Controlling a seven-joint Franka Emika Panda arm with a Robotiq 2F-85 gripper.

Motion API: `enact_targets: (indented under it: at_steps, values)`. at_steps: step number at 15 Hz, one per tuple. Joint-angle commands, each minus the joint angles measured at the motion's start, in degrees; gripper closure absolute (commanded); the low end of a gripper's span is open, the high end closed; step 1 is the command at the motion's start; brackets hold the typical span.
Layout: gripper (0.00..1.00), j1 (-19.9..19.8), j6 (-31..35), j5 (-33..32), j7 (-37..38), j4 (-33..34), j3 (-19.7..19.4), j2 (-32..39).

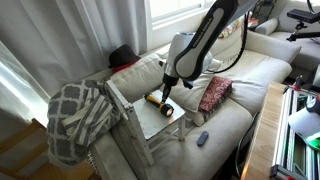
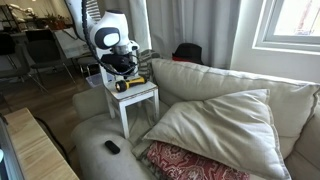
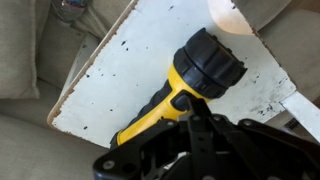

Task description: Switch off the flashlight

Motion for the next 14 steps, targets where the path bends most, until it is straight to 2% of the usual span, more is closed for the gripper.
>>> enact_targets:
  at_steps: [1, 5, 14]
  values:
    - [1.00, -2.6, 2.5, -1.9, 1.6, 0.2, 2.2, 1.8]
    - [1.00, -4.0, 3.5, -2.6, 1.8, 0.5, 3.6, 2.7]
    - [1.00, -4.9, 3.8, -4.6, 3.1, 0.7, 3.7, 3.6]
